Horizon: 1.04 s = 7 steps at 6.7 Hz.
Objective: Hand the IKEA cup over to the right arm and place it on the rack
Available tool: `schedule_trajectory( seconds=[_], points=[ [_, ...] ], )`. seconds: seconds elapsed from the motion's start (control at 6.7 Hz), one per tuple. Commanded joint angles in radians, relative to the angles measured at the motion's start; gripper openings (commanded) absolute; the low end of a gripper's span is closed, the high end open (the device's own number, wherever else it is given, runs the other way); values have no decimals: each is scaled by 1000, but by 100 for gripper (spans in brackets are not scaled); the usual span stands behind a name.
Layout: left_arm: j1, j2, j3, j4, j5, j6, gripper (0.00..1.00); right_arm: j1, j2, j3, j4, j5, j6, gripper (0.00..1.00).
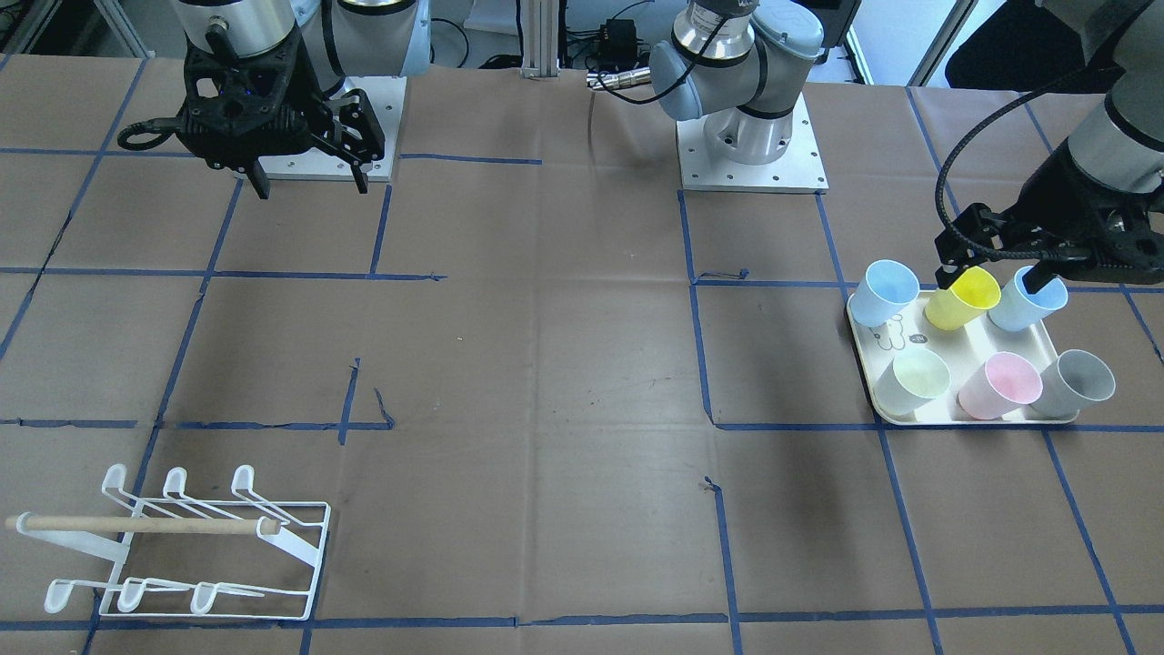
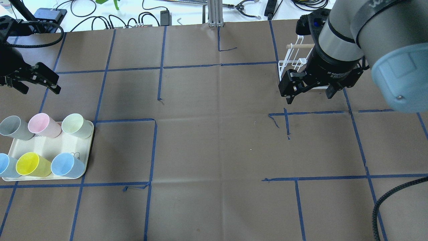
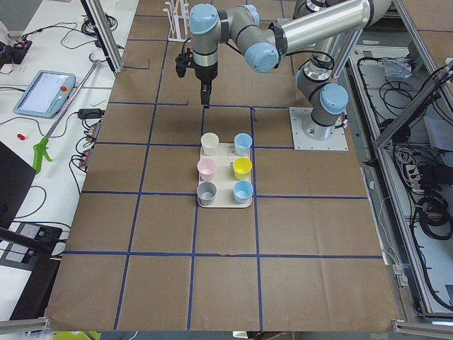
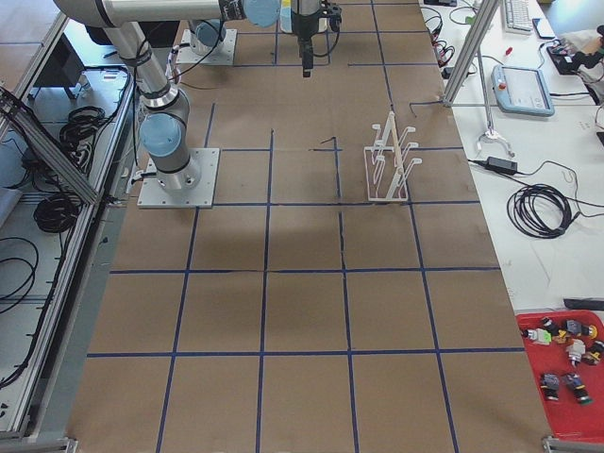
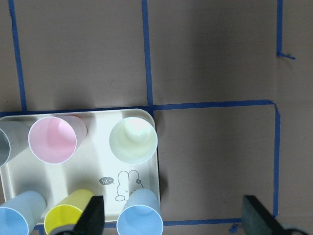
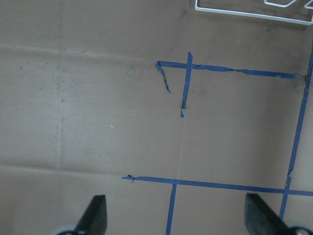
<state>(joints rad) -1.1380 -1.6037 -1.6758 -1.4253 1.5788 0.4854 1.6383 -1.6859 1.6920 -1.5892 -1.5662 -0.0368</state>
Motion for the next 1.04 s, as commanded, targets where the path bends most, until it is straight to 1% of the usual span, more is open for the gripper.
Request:
schedule_trajectory(
  seconds=[0.0,0.15,0.45,0.9],
  points=[
    [7,-21,-117,154,0,6,100,0,0,0,-2,0,0,100],
    [7,-34,-175,222,0,4,100,0,0,0,0,0,0,100],
    [7,-102,-252,339,-2,1,100,0,0,3,0,2,0,100],
    [7,-194,-263,408,1,7,100,0,0,3,-2,3,0,100]
  ],
)
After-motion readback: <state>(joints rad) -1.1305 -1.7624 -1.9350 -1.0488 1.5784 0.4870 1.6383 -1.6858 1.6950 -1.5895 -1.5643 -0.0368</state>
